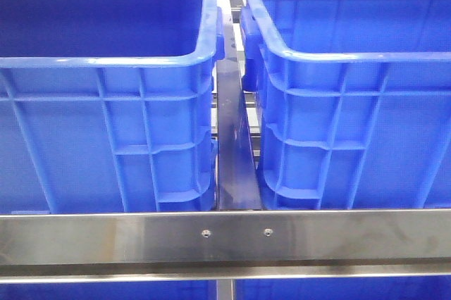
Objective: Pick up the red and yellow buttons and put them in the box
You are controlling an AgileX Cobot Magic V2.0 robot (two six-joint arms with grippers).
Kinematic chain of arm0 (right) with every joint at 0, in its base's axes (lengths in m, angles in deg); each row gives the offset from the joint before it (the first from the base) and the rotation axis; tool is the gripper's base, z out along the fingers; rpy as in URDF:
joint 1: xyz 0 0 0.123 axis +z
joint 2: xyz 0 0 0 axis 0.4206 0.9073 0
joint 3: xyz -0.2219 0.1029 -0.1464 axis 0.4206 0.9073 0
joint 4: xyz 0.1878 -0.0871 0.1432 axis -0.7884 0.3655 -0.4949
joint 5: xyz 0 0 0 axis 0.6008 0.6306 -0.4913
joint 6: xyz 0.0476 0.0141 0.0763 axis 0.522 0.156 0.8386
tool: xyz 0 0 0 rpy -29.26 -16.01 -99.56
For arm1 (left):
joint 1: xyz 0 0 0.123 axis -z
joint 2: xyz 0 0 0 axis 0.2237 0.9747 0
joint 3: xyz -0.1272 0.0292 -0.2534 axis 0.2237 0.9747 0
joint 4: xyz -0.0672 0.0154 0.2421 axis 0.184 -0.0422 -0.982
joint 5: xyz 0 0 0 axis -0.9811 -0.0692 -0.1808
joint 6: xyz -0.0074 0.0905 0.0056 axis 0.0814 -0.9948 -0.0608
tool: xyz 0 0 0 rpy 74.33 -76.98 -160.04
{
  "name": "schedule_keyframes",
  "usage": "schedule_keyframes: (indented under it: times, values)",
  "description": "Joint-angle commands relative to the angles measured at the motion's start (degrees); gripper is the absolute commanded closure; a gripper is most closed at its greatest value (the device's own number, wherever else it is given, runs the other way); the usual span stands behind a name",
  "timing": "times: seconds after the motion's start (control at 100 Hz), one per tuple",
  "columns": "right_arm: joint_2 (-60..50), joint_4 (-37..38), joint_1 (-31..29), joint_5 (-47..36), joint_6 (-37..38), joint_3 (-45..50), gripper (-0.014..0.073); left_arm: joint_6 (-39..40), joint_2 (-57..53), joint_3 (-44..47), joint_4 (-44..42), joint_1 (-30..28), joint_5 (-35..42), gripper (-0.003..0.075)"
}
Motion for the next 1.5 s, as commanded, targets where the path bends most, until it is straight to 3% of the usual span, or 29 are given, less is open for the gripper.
schedule_keyframes:
  times: [0.0,0.32,0.61,0.85,0.97,1.16,1.23,1.43,1.49]
  values:
    - [-0.08,-0.04,0.09,0.04,-0.92,-1.52,0.0661,0.10,-2.73,-1.45,1.18,1.79,2.93,0.0739]
    - [-0.08,-0.04,0.09,0.04,-0.92,-1.52,0.0661,-0.14,-6.37,-1.45,2.11,8.01,-0.11,0.0739]
    - [-0.08,-0.04,0.09,2.28,-0.92,-1.52,0.0661,-9.93,-5.06,-1.45,14.31,15.49,0.59,0.0739]
    - [-0.08,-0.04,0.09,4.19,-0.92,-1.52,0.0645,-11.33,-0.97,-1.45,15.08,20.36,0.81,0.0739]
    - [-0.08,-0.04,0.09,6.52,-0.92,-1.52,0.0529,-12.00,0.41,-1.45,15.08,21.24,1.03,0.0739]
    - [-0.08,-2.64,0.09,12.99,-0.92,-1.52,0.0126,-12.12,1.50,-1.45,15.08,21.37,1.30,0.0739]
    - [-0.08,-5.85,0.09,16.40,-0.92,-1.52,0.0027,-12.12,1.56,-1.45,15.08,21.37,1.53,0.0739]
    - [3.25,-19.50,0.09,33.68,-0.86,-1.85,0.0013,-12.12,1.56,-1.45,15.08,21.37,1.77,0.0739]
    - [6.27,-19.44,0.09,39.72,2.12,-2.70,0.0013,-12.12,1.56,-1.45,15.08,21.37,1.77,0.0739]
